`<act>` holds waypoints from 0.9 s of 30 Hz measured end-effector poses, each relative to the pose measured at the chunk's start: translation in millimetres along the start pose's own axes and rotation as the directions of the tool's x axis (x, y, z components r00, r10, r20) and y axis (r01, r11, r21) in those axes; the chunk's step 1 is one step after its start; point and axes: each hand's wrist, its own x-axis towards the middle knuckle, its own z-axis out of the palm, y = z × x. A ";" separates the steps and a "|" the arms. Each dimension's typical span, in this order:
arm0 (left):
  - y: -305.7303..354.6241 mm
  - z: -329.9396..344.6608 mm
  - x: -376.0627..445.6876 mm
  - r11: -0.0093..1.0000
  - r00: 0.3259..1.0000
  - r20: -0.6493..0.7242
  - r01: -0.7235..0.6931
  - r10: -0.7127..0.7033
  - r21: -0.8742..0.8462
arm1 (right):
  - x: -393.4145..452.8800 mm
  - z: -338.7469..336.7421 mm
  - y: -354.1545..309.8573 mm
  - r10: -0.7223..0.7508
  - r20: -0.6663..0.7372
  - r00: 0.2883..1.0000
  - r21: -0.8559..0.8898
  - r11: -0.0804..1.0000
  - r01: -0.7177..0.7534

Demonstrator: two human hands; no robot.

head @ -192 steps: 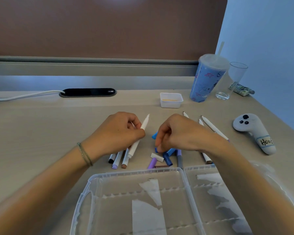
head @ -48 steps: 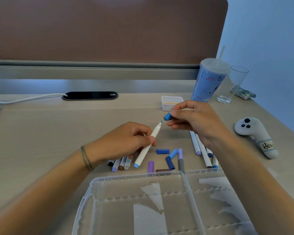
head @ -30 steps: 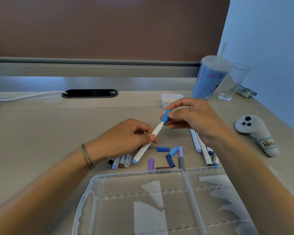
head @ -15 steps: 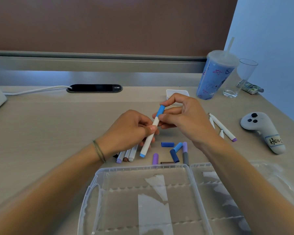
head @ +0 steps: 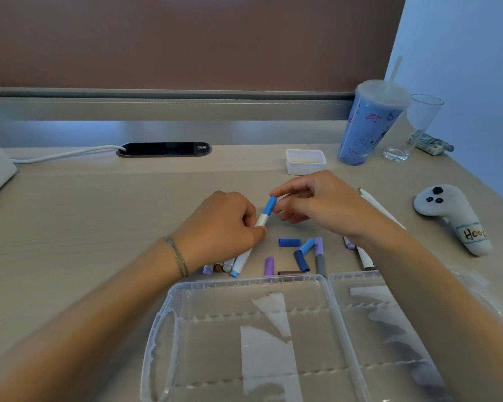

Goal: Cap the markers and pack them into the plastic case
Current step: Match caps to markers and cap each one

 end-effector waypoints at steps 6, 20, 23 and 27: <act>3.3 4.1 -5.3 0.955 1.000 -0.004 -0.015 0.017 0.297 | -2.5 -32.9 6.5 0.063 0.002 0.998 -0.163 0.985 -0.062; 4.6 12.4 -1.1 0.995 0.991 -0.125 -0.049 0.038 -0.086 | 8.1 -57.5 41.8 0.185 -0.295 0.937 -0.668 0.661 -0.341; 3.5 11.0 1.0 0.987 0.993 -0.117 -0.050 0.033 -0.150 | 5.7 -48.4 38.2 0.151 -0.322 0.935 -0.733 0.585 -0.347; 2.6 9.2 1.1 0.981 0.995 -0.101 -0.033 0.014 -0.190 | 4.0 -34.5 32.1 0.143 -0.297 0.944 -0.782 0.531 -0.327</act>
